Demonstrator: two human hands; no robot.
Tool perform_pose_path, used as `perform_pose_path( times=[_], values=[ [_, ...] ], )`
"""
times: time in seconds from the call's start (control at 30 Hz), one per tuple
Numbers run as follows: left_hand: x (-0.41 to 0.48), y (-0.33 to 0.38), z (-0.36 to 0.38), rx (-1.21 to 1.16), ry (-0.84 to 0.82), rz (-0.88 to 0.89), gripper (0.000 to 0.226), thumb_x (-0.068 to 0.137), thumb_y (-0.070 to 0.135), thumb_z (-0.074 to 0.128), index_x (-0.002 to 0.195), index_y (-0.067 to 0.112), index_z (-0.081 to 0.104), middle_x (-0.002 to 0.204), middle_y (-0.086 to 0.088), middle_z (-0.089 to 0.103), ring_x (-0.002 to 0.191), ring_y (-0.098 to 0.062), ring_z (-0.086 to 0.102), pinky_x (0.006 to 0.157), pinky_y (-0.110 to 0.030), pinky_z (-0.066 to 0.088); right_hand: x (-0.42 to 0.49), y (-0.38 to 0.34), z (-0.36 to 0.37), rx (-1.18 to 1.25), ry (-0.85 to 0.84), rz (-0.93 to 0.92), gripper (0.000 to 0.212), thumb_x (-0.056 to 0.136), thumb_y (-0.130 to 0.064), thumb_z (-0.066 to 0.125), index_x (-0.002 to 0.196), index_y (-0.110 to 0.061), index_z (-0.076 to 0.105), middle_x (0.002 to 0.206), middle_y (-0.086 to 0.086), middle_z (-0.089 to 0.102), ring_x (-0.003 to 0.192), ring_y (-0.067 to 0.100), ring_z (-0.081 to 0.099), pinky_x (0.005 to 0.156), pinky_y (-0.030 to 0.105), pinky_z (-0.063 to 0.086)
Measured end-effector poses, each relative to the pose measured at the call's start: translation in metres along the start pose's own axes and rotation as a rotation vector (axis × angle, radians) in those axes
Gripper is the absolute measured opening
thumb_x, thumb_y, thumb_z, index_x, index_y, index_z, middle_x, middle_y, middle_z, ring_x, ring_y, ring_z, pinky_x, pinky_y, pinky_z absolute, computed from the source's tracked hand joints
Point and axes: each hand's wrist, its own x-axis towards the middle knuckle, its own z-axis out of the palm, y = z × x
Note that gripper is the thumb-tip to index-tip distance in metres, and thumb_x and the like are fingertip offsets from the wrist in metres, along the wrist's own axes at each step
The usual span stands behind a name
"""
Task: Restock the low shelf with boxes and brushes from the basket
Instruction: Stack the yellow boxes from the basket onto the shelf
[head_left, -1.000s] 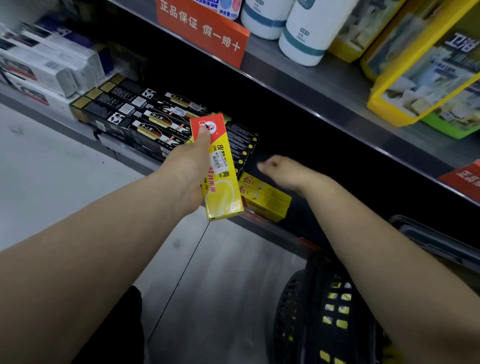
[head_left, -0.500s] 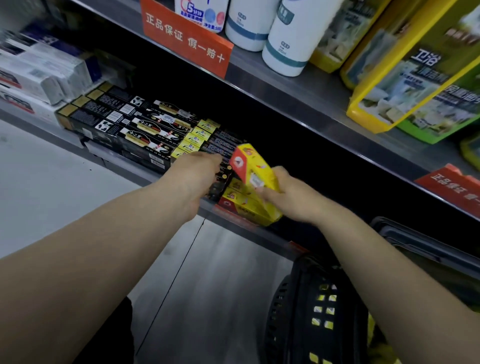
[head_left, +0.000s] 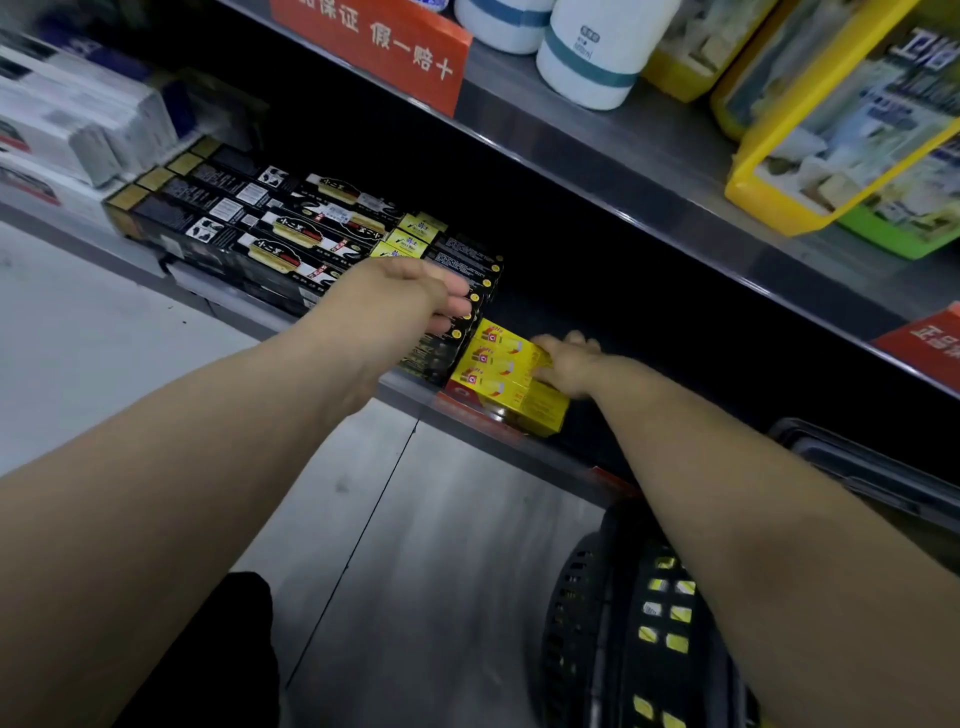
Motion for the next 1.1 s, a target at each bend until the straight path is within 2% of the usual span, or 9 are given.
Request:
perform_pose_path(
  times=[0.23, 0.4, 0.57, 0.67, 0.73, 0.77, 0.9, 0.97, 1.1],
  values=[
    [-0.004, 0.005, 0.004, -0.012, -0.008, -0.007, 0.023, 0.091, 0.008, 0.050, 0.084, 0.023, 0.067, 0.090, 0.007, 0.072, 0.091, -0.010, 0.066, 0.105, -0.038, 0.041, 0.002, 0.004, 0.004, 0.143, -0.012, 0.146, 0.077, 0.090, -0.050, 0.051, 0.150, -0.029, 0.007, 0.153, 0.017, 0.012, 0.135, 0.038, 0.031, 0.109, 0.042, 0.033],
    [-0.008, 0.007, 0.006, -0.006, -0.039, 0.000, 0.024, 0.092, 0.008, 0.049, 0.083, 0.022, 0.066, 0.090, 0.007, 0.071, 0.090, -0.011, 0.066, 0.103, -0.036, 0.043, 0.000, -0.003, 0.005, 0.184, -0.045, 0.097, 0.075, 0.092, -0.041, 0.054, 0.150, -0.022, 0.010, 0.143, 0.015, 0.039, 0.125, 0.031, 0.046, 0.104, 0.039, 0.039],
    [-0.017, 0.014, 0.016, 0.002, -0.049, 0.037, 0.021, 0.092, 0.010, 0.048, 0.086, 0.022, 0.064, 0.091, 0.006, 0.071, 0.088, -0.011, 0.065, 0.089, -0.026, 0.049, -0.018, -0.004, -0.009, 0.084, -0.032, 0.120, 0.083, 0.090, -0.033, 0.060, 0.151, -0.015, 0.006, 0.147, 0.016, 0.035, 0.128, 0.032, 0.044, 0.104, 0.038, 0.039],
    [-0.030, 0.021, 0.034, 0.088, -0.117, 0.115, 0.018, 0.092, 0.012, 0.049, 0.089, 0.022, 0.065, 0.082, 0.010, 0.069, 0.084, -0.012, 0.063, 0.068, -0.017, 0.047, -0.051, -0.007, -0.039, 0.094, 0.037, 0.032, 0.068, 0.089, -0.027, 0.063, 0.144, -0.007, 0.029, 0.135, 0.013, 0.048, 0.118, 0.028, 0.051, 0.092, 0.031, 0.046],
    [-0.042, 0.024, 0.051, 0.202, -0.173, 0.192, 0.016, 0.090, 0.015, 0.053, 0.091, 0.021, 0.067, 0.077, 0.010, 0.067, 0.083, -0.013, 0.062, 0.055, -0.011, 0.041, -0.087, -0.004, -0.059, 0.263, 0.106, -0.100, 0.041, 0.086, -0.021, 0.065, 0.124, -0.010, 0.052, 0.105, 0.002, 0.058, 0.096, 0.020, 0.056, 0.067, 0.023, 0.046],
    [-0.047, 0.025, 0.061, 0.260, -0.197, 0.224, 0.014, 0.090, 0.016, 0.055, 0.092, 0.020, 0.068, 0.078, 0.008, 0.067, 0.082, -0.014, 0.061, 0.052, -0.011, 0.039, -0.109, 0.000, -0.065, 0.390, 0.132, -0.152, 0.030, 0.084, -0.016, 0.067, 0.113, -0.015, 0.057, 0.093, -0.001, 0.059, 0.087, 0.017, 0.056, 0.062, 0.021, 0.045],
    [-0.074, 0.020, 0.104, 0.418, -0.335, 0.351, 0.017, 0.087, 0.010, 0.054, 0.094, 0.016, 0.067, 0.088, -0.002, 0.070, 0.066, -0.009, 0.056, 0.060, -0.020, 0.042, -0.204, 0.040, -0.063, 0.644, 0.211, -0.309, 0.022, 0.080, -0.001, 0.068, 0.098, -0.014, 0.064, 0.097, 0.010, 0.068, 0.089, 0.016, 0.063, 0.082, 0.028, 0.051],
    [-0.090, 0.015, 0.124, 0.455, -0.434, 0.441, 0.018, 0.086, 0.008, 0.052, 0.092, 0.020, 0.065, 0.092, -0.003, 0.071, 0.062, -0.005, 0.057, 0.061, -0.019, 0.044, -0.248, 0.068, -0.049, 0.712, 0.254, -0.327, 0.024, 0.081, 0.003, 0.066, 0.096, -0.015, 0.063, 0.096, 0.009, 0.069, 0.087, 0.012, 0.064, 0.080, 0.024, 0.051],
    [-0.119, -0.003, 0.155, 0.614, -0.631, 0.578, 0.016, 0.090, 0.018, 0.052, 0.094, 0.031, 0.061, 0.091, 0.010, 0.067, 0.080, -0.003, 0.060, 0.069, -0.018, 0.047, -0.315, 0.123, 0.002, 0.843, 0.272, -0.216, 0.029, 0.084, 0.007, 0.061, 0.096, -0.019, 0.062, 0.094, 0.006, 0.068, 0.083, 0.004, 0.064, 0.074, 0.014, 0.051]
  ],
)
